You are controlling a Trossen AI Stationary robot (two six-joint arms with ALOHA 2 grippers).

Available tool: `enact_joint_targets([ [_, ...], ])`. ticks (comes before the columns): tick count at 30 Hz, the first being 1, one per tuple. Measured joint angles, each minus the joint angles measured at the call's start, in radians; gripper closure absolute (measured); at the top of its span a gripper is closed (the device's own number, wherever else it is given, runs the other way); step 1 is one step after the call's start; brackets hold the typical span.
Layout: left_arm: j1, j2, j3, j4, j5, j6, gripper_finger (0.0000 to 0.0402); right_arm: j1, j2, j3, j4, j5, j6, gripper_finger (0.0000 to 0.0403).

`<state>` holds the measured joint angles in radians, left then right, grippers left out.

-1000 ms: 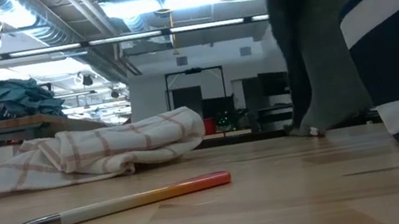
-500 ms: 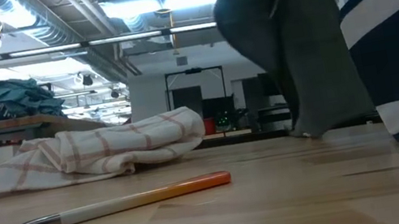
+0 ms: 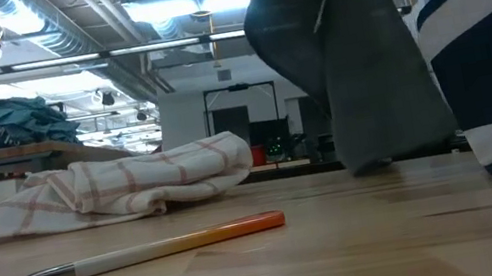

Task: Fold towel
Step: Fold the grey towel

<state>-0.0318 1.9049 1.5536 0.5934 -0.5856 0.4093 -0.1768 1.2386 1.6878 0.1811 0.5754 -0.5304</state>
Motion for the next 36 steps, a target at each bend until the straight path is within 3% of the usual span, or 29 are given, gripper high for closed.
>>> enact_joint_targets([
  [14,0.054,0.000,0.000,-0.043,-0.216,-0.009,0.0220,0.000,0.029,0.000,0.002,-0.003,-0.001,0.0402],
  [20,0.057,0.000,0.000,-0.056,-0.402,-0.009,0.0220,0.000,0.029,0.000,0.002,-0.003,0.000,0.0402],
  [31,0.053,0.000,0.000,-0.072,-0.436,-0.009,0.0220,0.000,0.029,0.000,0.001,-0.003,0.011,0.0402],
  [36,0.014,0.000,0.000,-0.246,-0.424,-0.009,0.0220,0.000,0.029,0.000,0.003,-0.002,0.002,0.0402],
])
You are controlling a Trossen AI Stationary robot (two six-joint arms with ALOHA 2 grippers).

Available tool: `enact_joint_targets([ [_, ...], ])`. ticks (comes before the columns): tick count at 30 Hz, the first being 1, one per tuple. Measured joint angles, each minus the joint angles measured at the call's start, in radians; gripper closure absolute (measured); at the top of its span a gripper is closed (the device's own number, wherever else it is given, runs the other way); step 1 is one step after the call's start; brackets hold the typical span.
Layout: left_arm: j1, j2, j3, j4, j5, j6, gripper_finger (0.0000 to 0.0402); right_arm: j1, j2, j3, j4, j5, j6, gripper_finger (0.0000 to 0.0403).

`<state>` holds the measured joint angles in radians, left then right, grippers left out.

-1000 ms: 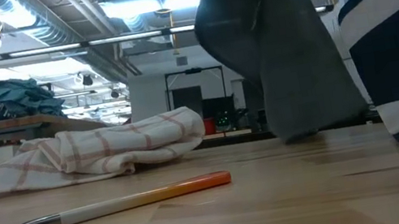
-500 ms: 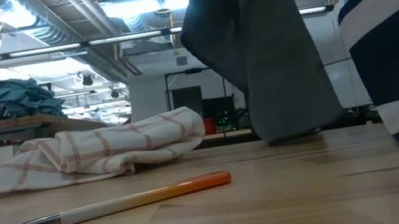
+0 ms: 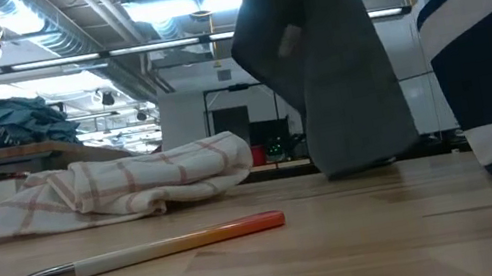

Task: Fold towel
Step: Fold the grey towel

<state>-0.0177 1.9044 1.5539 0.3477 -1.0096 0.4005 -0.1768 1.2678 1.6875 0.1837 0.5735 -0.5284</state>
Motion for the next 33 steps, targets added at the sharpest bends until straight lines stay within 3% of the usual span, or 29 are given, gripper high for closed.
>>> enact_joint_targets([
  [6,-0.019,0.000,0.000,-0.250,0.001,0.000,0.0220,0.000,0.000,0.000,0.001,0.001,-0.002,0.0402],
  [13,-0.022,0.000,0.000,-0.370,0.035,0.000,0.0220,0.000,0.000,0.000,0.009,0.001,-0.002,0.0402],
  [30,0.006,0.000,0.000,-0.367,0.038,0.259,0.0220,0.000,-0.001,0.000,0.033,-0.004,-0.002,0.0402],
  [33,0.011,0.000,0.000,-0.367,0.039,0.245,0.0220,0.000,-0.001,0.000,0.033,-0.007,-0.002,0.0402],
])
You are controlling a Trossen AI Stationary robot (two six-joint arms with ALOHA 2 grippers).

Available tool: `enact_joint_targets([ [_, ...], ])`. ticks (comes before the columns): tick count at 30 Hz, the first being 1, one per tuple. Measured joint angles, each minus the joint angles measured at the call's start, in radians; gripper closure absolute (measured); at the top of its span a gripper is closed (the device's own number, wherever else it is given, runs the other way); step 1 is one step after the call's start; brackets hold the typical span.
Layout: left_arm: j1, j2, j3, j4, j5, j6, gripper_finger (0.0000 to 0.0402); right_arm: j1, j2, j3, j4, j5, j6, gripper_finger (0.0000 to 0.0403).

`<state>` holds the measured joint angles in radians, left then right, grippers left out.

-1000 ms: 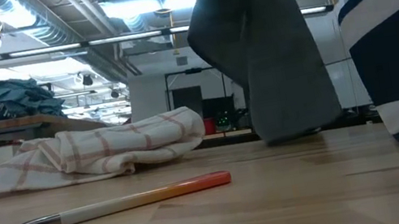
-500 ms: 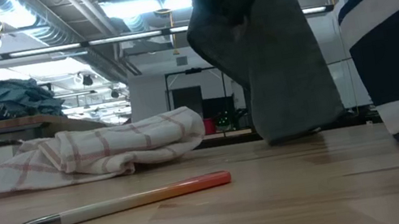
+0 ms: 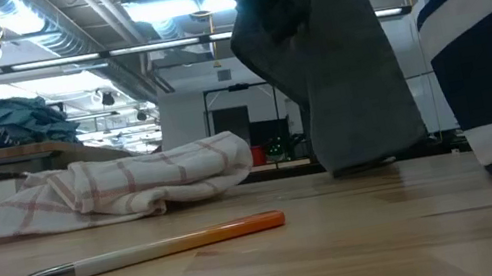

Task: Fold towel
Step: Fold the grey towel

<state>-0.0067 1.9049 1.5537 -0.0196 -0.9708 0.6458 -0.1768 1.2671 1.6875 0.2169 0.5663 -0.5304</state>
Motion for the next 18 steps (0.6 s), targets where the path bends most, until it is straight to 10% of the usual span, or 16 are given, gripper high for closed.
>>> enact_joint_targets([
  [18,0.059,0.000,0.000,0.011,0.160,-0.365,0.0220,0.000,0.000,0.000,0.016,-0.002,0.001,0.0402],
])
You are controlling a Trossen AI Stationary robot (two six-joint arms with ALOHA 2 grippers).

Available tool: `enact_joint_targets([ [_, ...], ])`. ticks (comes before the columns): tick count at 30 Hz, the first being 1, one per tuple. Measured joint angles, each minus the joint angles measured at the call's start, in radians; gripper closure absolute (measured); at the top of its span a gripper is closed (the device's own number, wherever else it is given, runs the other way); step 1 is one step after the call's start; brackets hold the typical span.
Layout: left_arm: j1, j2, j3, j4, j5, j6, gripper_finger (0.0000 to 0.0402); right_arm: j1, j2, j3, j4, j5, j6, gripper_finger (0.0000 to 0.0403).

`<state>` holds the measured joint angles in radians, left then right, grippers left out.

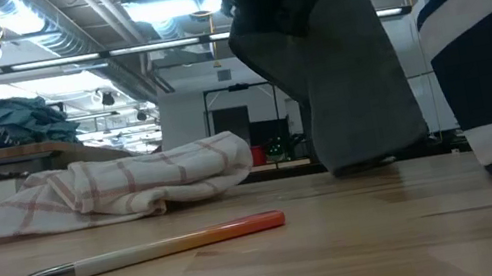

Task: Fold towel
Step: Fold the grey towel

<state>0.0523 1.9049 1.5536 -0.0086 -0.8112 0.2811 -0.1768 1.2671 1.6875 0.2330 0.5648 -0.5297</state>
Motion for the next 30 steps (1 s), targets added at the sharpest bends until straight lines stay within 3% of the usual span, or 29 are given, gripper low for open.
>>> enact_joint_targets([
  [5,0.022,0.000,0.000,-0.001,0.000,-0.044,0.0255,0.000,0.000,0.000,0.002,0.000,0.000,0.0402],
  [13,0.015,0.000,0.000,-0.002,0.000,-0.010,0.0391,0.000,0.000,0.000,0.002,0.000,0.000,0.0402],
  [22,-0.036,-0.018,0.000,-0.007,-0.004,0.108,0.0399,0.000,-0.002,0.000,0.002,0.016,-0.012,0.0402],
  [30,-0.121,-0.173,0.000,0.032,-0.062,0.257,0.0401,0.000,-0.020,0.000,0.046,0.062,-0.082,0.0402],
])
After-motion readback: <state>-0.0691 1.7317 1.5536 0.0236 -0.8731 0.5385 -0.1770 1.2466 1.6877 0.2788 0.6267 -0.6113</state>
